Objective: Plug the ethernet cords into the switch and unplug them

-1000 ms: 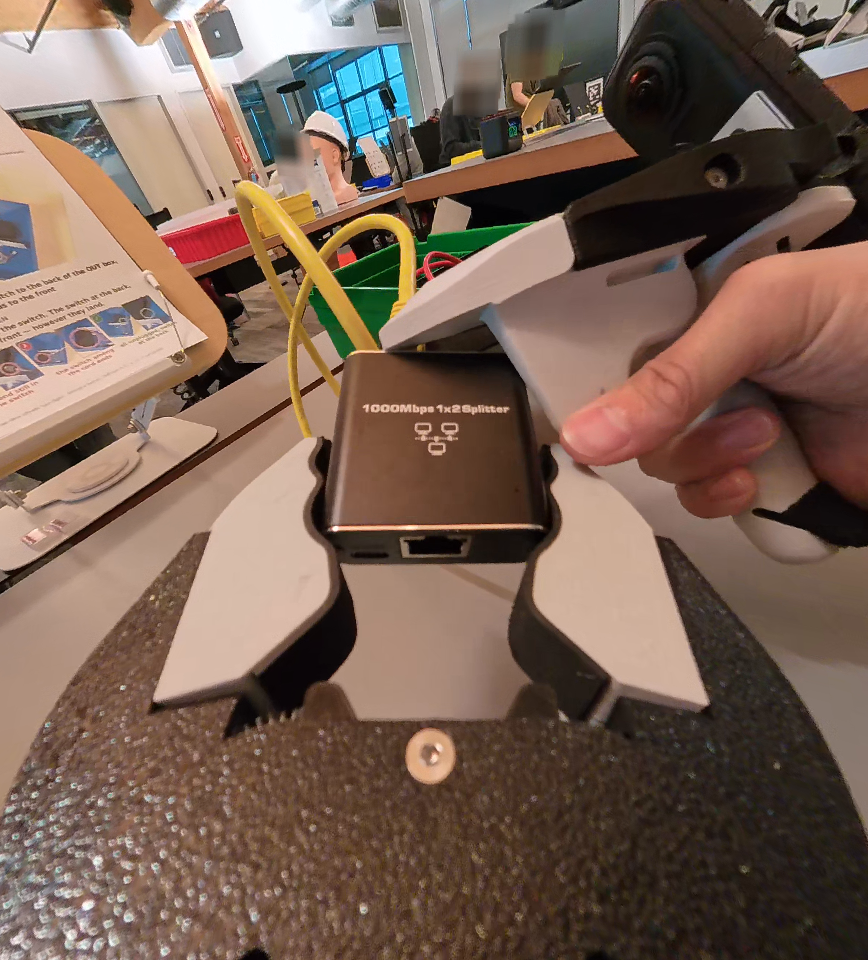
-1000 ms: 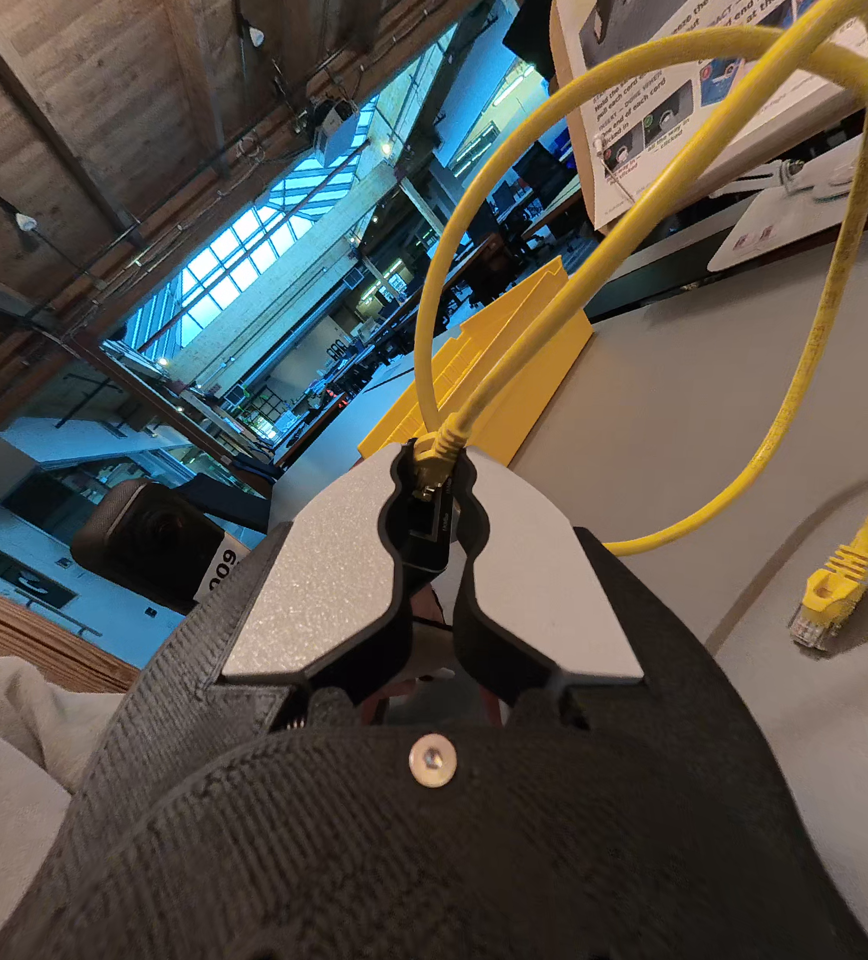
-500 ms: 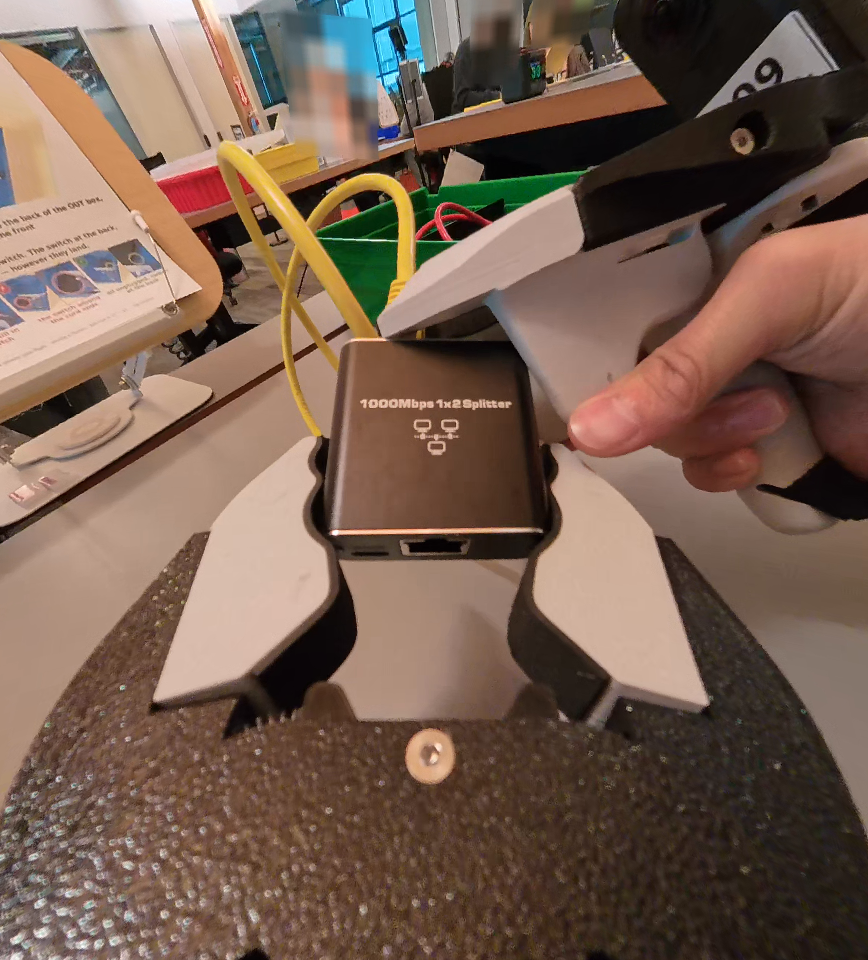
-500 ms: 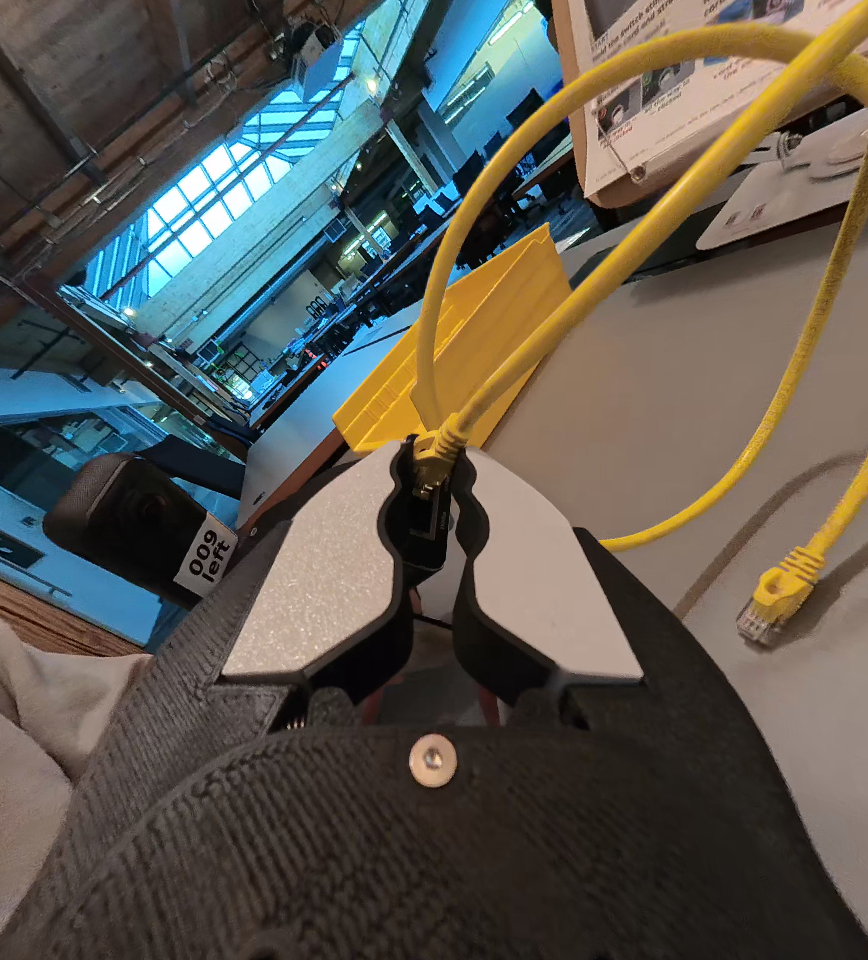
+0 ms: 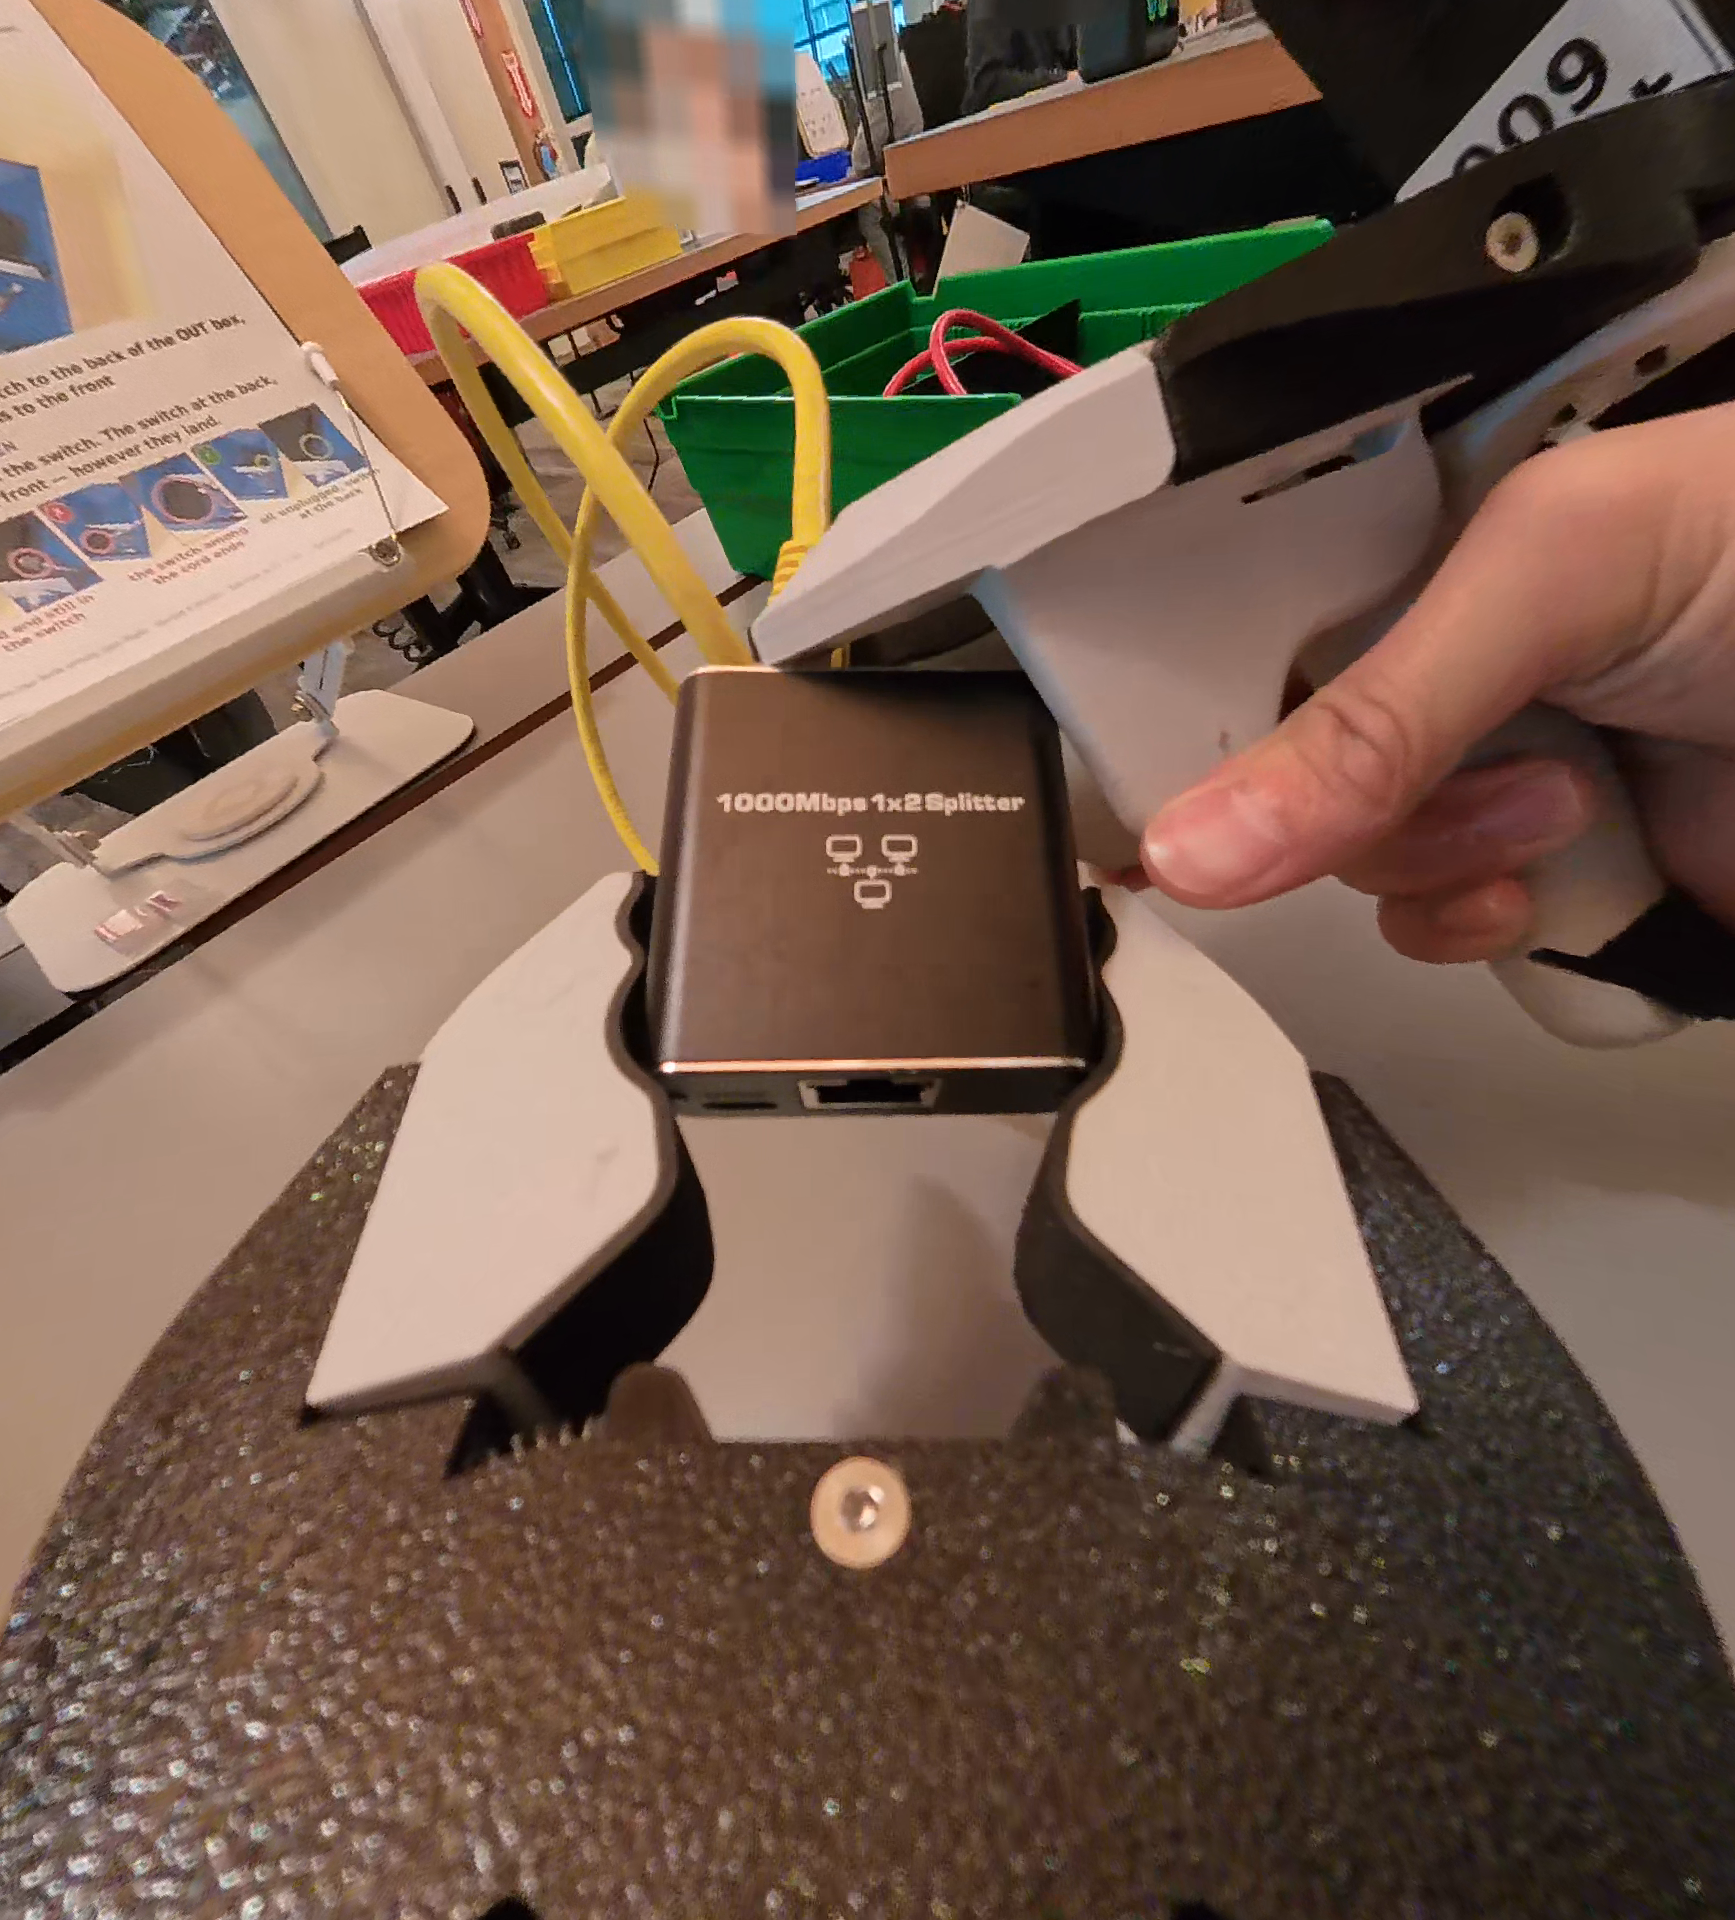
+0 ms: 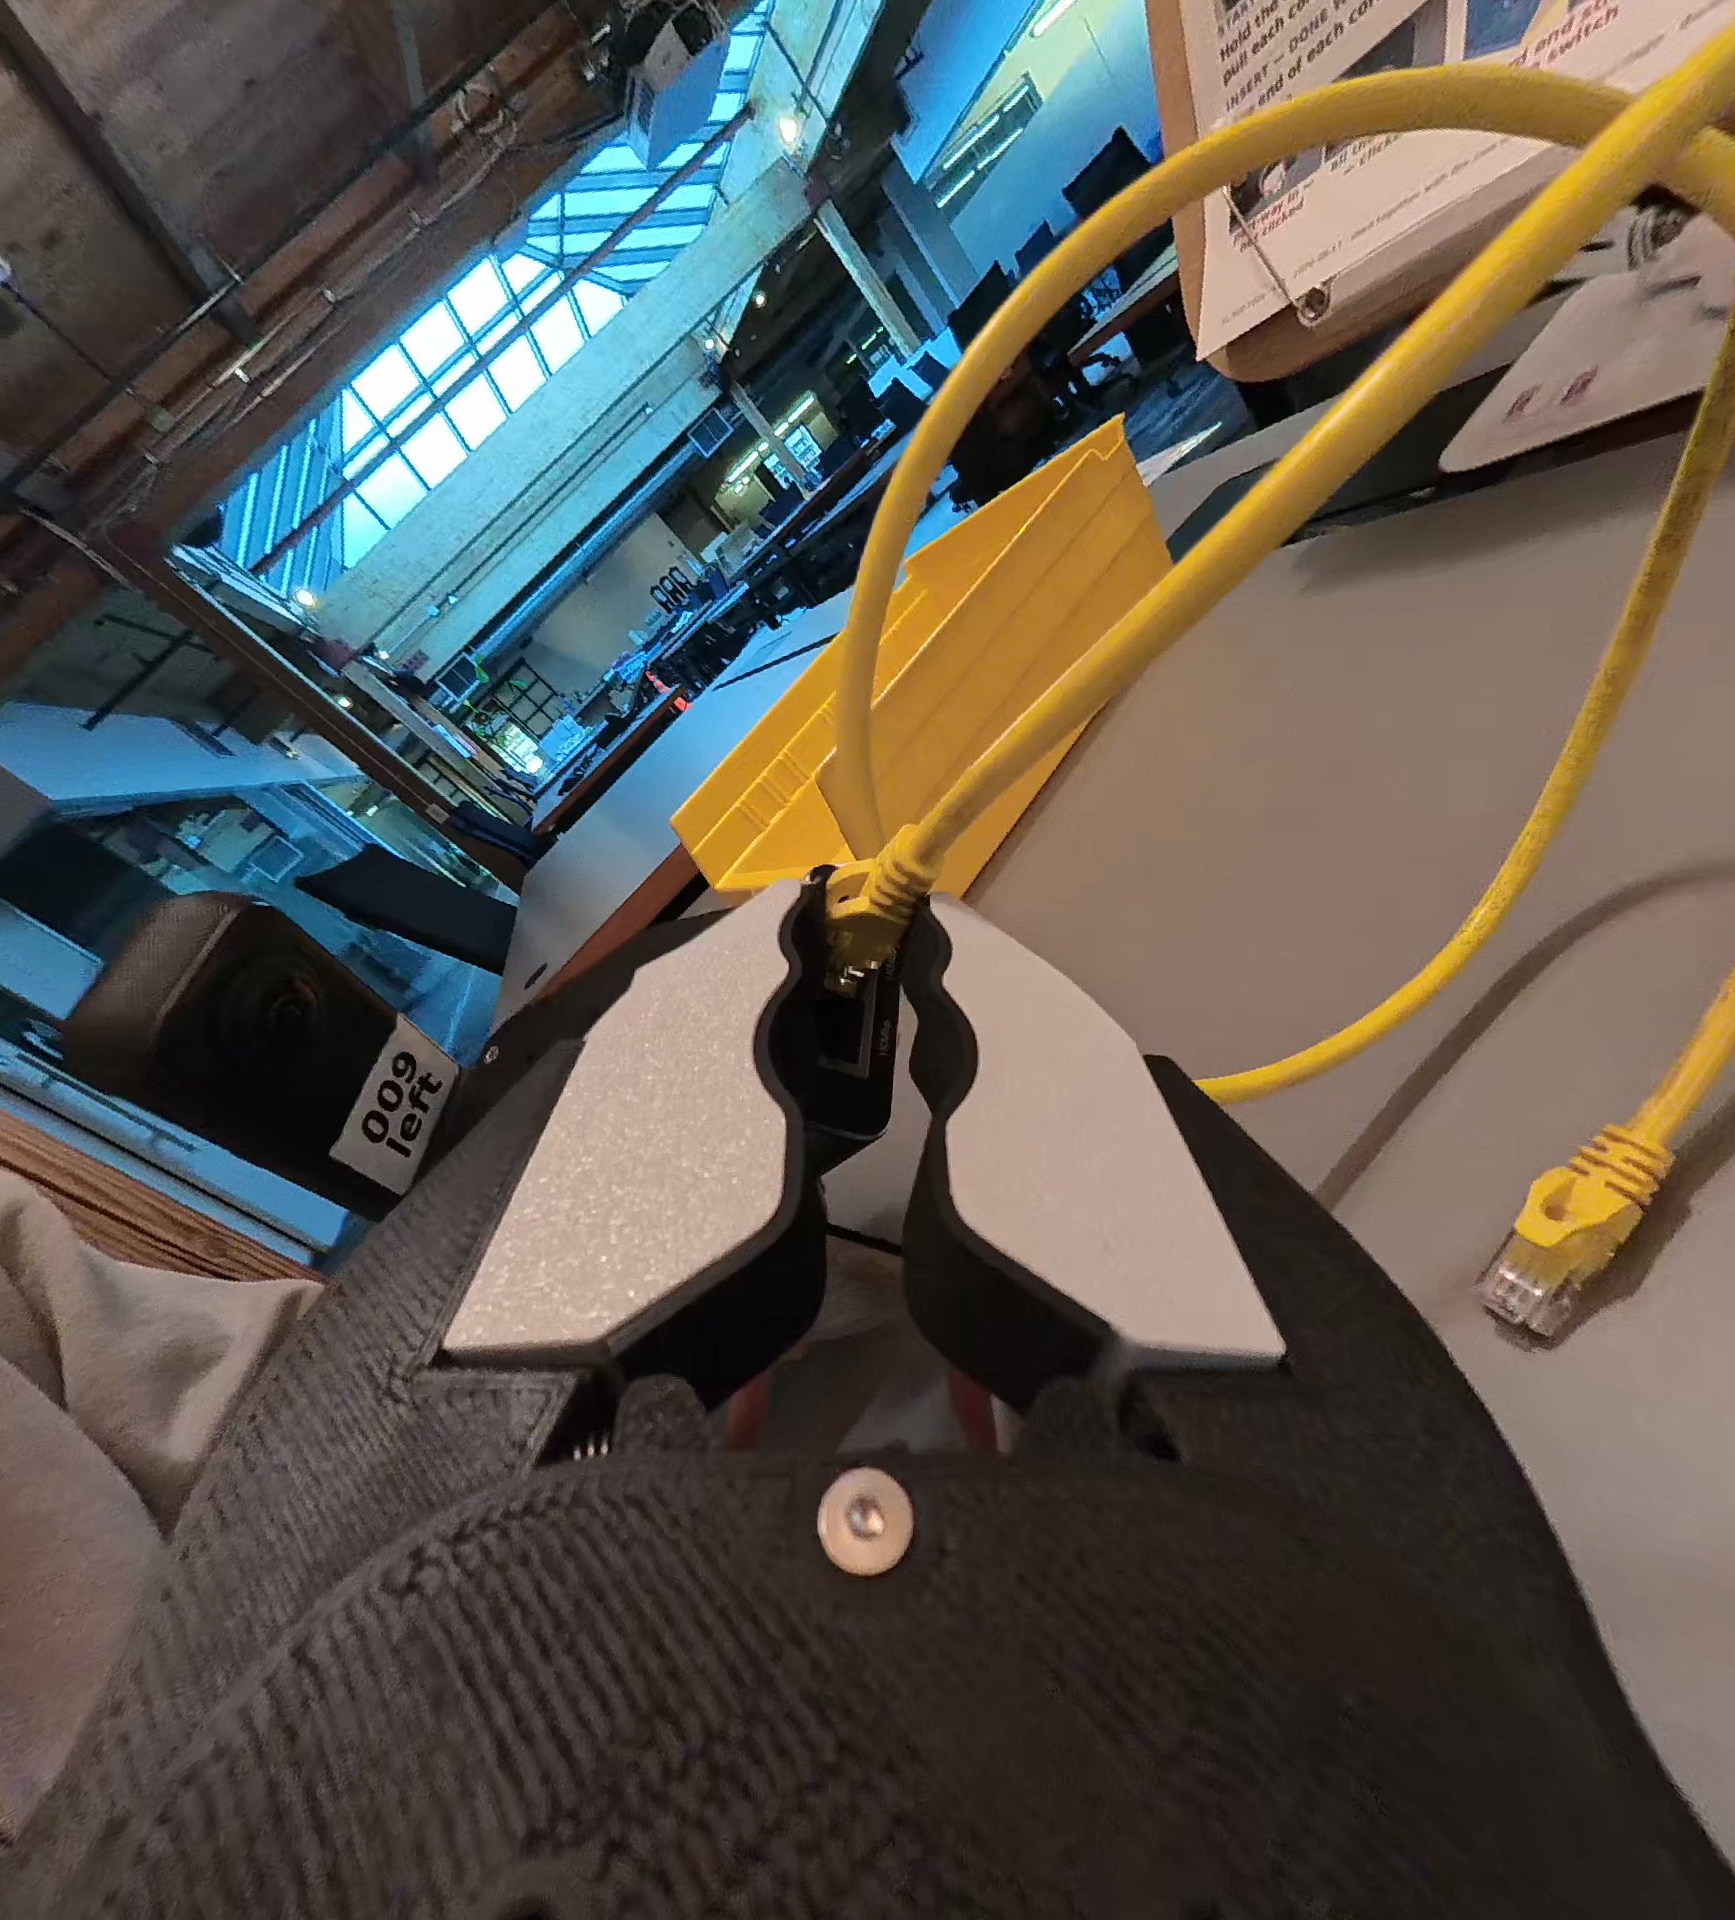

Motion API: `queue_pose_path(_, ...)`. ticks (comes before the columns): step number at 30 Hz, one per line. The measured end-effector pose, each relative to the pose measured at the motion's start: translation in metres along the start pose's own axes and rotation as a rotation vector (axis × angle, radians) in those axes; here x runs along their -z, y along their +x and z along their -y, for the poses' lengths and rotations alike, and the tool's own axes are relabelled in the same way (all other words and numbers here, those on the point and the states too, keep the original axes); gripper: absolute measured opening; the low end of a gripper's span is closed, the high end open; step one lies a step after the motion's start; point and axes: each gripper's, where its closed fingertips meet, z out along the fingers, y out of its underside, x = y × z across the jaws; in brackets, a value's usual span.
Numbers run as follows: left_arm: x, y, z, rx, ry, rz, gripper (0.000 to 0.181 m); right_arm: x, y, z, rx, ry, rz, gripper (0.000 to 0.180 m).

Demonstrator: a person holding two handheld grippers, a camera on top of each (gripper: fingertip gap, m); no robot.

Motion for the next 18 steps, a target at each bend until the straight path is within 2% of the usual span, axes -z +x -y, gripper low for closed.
queue_pose_path(13, 0.004, 0.019, 0.016, 0.018, 0.105, -0.017, 0.075, 0.019, -0.019, 0.003, 0.176, -0.045, -0.106, 0.017)
queue_pose_path(18, 0.005, 0.021, 0.017, 0.074, 0.127, -0.051, 0.075, 0.019, -0.022, 0.003, 0.131, -0.02, -0.09, 0.017)
